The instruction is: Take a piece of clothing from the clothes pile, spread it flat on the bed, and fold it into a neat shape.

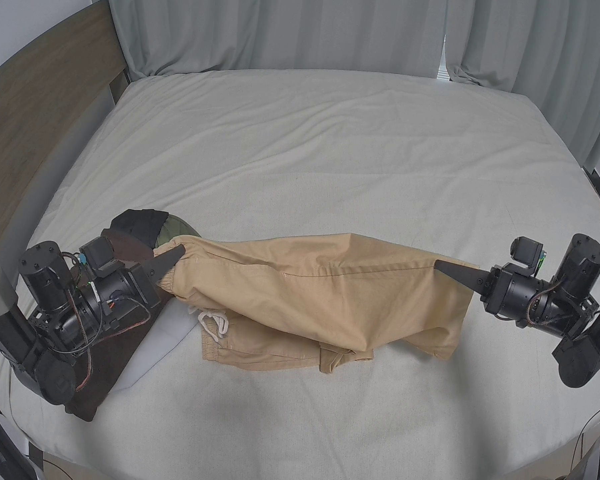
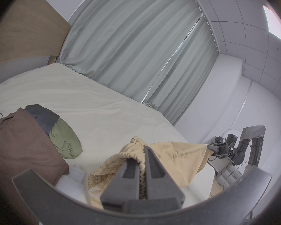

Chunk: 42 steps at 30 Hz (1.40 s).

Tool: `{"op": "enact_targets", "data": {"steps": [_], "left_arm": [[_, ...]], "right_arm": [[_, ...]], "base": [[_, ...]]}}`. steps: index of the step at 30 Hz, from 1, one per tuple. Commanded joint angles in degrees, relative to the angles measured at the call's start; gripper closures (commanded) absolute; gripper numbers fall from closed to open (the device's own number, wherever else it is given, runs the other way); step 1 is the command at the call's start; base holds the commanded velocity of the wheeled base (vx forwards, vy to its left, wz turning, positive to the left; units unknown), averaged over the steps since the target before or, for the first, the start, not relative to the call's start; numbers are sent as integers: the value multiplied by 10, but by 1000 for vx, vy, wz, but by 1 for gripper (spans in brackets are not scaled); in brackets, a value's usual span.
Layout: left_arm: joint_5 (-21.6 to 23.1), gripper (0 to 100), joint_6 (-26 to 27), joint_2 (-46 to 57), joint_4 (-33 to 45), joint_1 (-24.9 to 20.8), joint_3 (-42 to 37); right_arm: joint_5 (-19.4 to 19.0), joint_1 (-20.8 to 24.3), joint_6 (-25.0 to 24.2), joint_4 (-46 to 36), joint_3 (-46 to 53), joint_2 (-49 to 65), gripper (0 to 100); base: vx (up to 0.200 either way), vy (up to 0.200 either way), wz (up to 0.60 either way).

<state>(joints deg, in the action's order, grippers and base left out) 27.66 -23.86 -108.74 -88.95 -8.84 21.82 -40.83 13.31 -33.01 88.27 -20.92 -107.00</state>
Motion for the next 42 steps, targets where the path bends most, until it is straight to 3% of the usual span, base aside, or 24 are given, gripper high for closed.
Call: {"op": "enact_targets", "data": {"steps": [1,6,12,42], "left_arm": [[0,100,0,-2,0,4,3],[0,100,0,-1,0,5,12],[-1,100,0,-2,0,4,16],[-4,100,1,-5,0,14,32]], "right_arm": [[0,-3,-1,1,-8,4,100],[1,-10,-1,1,-11,4,100],[29,-13,-3,1,-25,4,100],[29,-77,-20,1,-65,-1,100]], "base": [[0,0,0],[0,0,0],[0,0,0],[0,0,0]]}}
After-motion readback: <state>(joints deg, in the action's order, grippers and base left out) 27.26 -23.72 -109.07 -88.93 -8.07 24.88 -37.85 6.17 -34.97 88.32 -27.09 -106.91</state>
